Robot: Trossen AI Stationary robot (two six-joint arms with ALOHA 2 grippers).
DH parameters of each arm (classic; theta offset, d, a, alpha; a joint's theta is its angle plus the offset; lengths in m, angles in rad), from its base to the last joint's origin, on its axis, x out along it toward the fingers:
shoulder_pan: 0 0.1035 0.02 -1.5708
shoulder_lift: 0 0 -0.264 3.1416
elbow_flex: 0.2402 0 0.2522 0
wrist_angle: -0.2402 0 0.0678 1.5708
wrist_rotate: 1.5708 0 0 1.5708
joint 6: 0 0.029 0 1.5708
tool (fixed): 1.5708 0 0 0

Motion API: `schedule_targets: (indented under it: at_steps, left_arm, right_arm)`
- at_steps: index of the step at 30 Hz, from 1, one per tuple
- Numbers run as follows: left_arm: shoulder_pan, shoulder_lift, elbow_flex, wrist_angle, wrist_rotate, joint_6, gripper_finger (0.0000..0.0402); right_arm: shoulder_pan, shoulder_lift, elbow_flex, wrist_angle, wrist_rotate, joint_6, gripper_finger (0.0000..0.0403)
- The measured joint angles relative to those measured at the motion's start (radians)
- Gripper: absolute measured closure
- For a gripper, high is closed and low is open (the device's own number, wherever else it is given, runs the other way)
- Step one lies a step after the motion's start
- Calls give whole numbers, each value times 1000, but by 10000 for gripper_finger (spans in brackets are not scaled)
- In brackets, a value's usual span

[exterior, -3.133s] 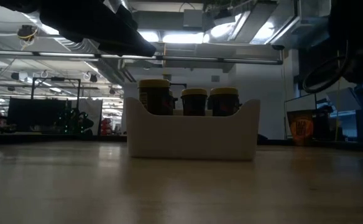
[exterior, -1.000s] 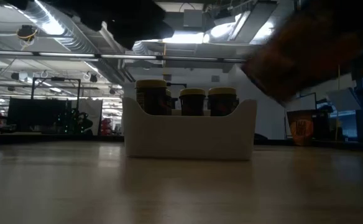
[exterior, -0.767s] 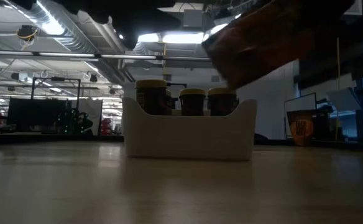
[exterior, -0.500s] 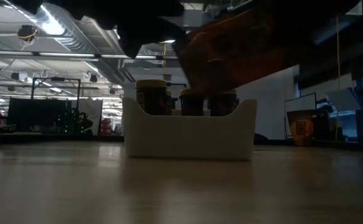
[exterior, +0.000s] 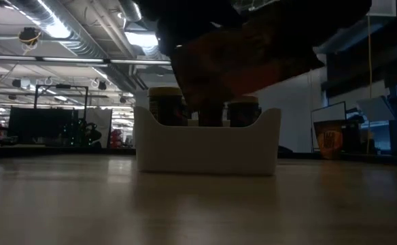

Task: Sort spices by type
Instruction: Put the middle right orange seasoning pack into the black bin

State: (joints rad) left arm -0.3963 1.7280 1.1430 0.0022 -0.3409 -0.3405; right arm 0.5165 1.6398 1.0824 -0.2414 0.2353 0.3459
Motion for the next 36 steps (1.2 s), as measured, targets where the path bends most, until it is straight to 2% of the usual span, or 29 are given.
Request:
schedule_targets:
  at_steps: [2,7,19,24,32,36]
  left_arm:
    - [11,25,34,-18,14,2,229]
    - [32,93,101,-21,156,3,229]
    - [38,129,137,-81,182,38,236]
    - [36,129,137,-68,199,78,278]
    - [33,129,137,-61,196,166,384]
    - [23,129,137,-61,195,183,388]
  right_arm:
    - [0,0,0,15,-2,-16,402]
    - [0,0,0,11,17,-23,402]
    - [0,-1,0,17,24,-41,402]
    - [0,-1,0,55,27,-59,402]
    - [0,-1,0,68,27,-65,400]
    - [-1,-1,0,79,25,-41,383]
